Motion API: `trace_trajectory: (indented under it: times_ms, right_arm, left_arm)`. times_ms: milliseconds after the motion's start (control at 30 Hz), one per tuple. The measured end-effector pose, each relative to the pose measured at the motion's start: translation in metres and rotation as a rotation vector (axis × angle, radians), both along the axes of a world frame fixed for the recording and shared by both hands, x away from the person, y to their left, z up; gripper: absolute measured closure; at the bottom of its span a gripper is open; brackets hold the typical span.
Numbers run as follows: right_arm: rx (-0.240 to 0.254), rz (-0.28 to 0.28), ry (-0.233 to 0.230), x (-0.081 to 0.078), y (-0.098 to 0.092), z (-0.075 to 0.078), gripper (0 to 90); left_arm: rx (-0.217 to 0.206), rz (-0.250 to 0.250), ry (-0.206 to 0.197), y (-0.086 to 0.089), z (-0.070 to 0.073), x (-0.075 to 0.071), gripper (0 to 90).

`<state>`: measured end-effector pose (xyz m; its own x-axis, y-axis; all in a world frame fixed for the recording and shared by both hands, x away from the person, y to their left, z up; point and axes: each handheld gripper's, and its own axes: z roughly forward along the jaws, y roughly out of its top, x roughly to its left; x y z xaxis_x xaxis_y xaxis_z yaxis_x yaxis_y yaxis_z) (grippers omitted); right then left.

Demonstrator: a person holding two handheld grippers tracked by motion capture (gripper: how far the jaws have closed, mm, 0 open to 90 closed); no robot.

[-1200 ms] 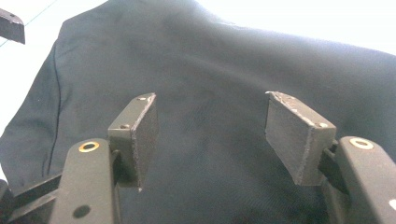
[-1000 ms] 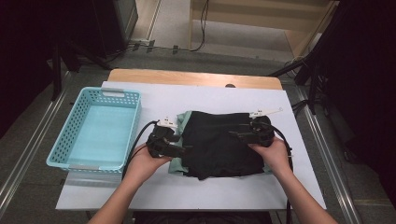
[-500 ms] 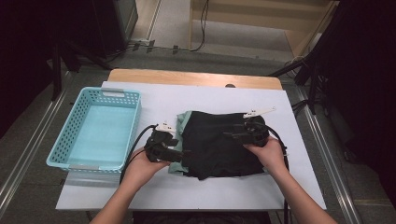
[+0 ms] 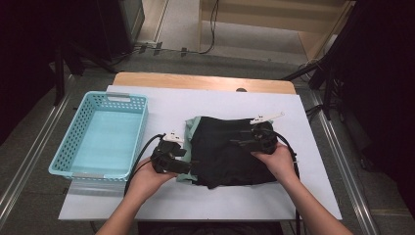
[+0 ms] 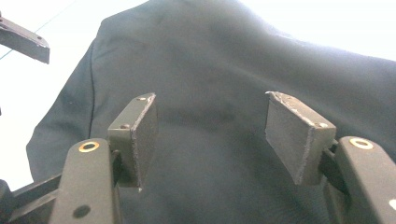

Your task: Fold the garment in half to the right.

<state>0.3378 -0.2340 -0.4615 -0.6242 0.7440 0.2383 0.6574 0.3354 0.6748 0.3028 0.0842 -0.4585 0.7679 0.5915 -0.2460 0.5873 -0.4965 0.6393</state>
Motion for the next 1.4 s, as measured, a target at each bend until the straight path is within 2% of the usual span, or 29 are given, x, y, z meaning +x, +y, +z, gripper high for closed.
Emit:
trace_trajectory:
  times_ms: [467,867,933,1000,1167,1233,1267,1300,1400]
  right_arm:
    - [-0.006,0.033,-0.001,0.0,0.015,0.0,33.4]
    - [-0.001,0.045,-0.002,-0.002,0.023,0.0,33.1]
    - [0.001,0.048,-0.001,-0.002,0.024,0.0,33.1]
    - [-0.001,0.049,0.002,-0.002,0.028,-0.001,33.1]
    - [-0.001,0.053,0.009,-0.003,0.035,-0.002,33.1]
    - [0.001,0.057,0.008,-0.002,0.039,-0.003,33.2]
    - [0.002,0.056,0.004,-0.001,0.043,-0.003,33.1]
    - [0.006,0.056,0.005,-0.001,0.045,-0.003,33.1]
    - [0.007,0.059,0.0,0.001,0.049,-0.003,33.2]
  left_arm:
    - [0.046,-0.012,0.012,0.008,-0.012,-0.012,32.0]
    - [0.089,0.002,0.017,0.015,-0.025,-0.018,32.7]
    - [0.099,-0.001,0.003,0.017,-0.027,-0.02,32.9]
    - [0.129,-0.01,-0.005,0.017,-0.031,-0.021,34.1]
    - [0.132,-0.014,-0.029,0.016,-0.035,-0.021,35.0]
    - [0.137,-0.016,-0.055,0.015,-0.037,-0.023,35.3]
    - [0.136,-0.022,-0.081,0.015,-0.039,-0.026,36.8]
    - [0.136,-0.022,-0.081,0.015,-0.039,-0.026,37.5]
    - [0.142,-0.017,-0.114,0.014,-0.04,-0.029,41.4]
